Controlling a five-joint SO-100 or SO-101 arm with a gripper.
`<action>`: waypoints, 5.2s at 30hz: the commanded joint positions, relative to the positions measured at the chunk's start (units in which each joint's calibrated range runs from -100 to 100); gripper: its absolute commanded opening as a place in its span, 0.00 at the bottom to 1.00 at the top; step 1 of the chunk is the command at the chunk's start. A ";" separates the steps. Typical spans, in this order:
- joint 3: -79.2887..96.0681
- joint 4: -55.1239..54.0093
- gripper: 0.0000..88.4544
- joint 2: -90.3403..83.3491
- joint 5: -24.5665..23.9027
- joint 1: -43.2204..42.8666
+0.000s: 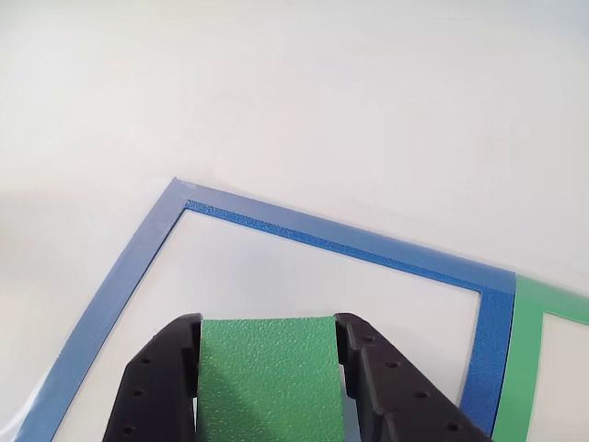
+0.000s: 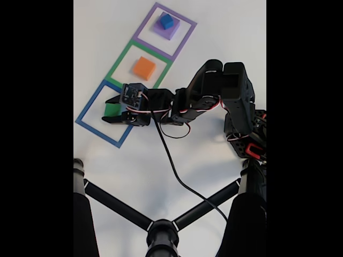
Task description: Tower of hanoi
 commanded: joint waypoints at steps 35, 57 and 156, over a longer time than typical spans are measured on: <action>-66.36 134.15 0.03 -53.88 -14.89 13.59; -1.12 85.83 0.04 -72.07 0.00 28.53; -59.82 133.66 0.00 -58.13 0.00 46.83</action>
